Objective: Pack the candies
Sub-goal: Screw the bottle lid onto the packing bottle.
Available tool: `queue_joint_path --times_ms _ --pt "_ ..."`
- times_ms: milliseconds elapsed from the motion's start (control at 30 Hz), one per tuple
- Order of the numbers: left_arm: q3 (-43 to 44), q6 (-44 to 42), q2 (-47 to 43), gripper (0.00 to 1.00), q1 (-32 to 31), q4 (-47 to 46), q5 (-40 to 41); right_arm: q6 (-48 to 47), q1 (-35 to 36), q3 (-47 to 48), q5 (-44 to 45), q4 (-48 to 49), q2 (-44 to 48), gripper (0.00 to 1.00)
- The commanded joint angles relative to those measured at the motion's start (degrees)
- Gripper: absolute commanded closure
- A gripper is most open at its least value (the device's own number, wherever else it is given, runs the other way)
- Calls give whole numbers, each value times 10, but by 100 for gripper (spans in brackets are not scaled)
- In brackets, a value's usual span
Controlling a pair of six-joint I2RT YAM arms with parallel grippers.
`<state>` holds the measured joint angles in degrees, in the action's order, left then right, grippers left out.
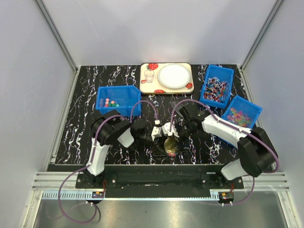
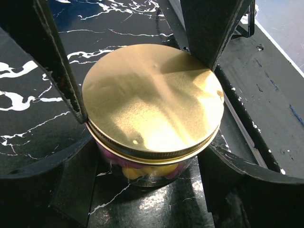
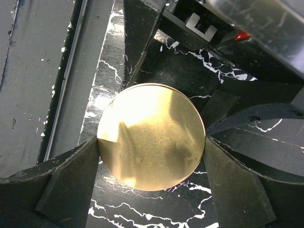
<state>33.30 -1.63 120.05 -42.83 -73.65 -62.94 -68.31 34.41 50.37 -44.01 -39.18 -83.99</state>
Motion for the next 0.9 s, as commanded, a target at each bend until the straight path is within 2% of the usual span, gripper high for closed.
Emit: queue_joint_path --times_ms 0,167,300,467,733,867 --pt "5 -7 -10 31 2 -220 47 42 7 24 25 24 -4 17" --pt "-1 -19 -12 31 4 -220 112 96 7 38 38 37 4 18" --pt "-3 -23 -15 31 6 -220 166 172 20 46 100 60 6 20" --pt "-9 -36 -18 31 7 -221 193 284 26 47 154 116 1 22" --pt "-10 -43 -17 31 6 -220 211 370 37 63 212 188 -28 23" --pt "-9 -37 -18 31 7 -219 218 411 52 72 269 221 -50 23"
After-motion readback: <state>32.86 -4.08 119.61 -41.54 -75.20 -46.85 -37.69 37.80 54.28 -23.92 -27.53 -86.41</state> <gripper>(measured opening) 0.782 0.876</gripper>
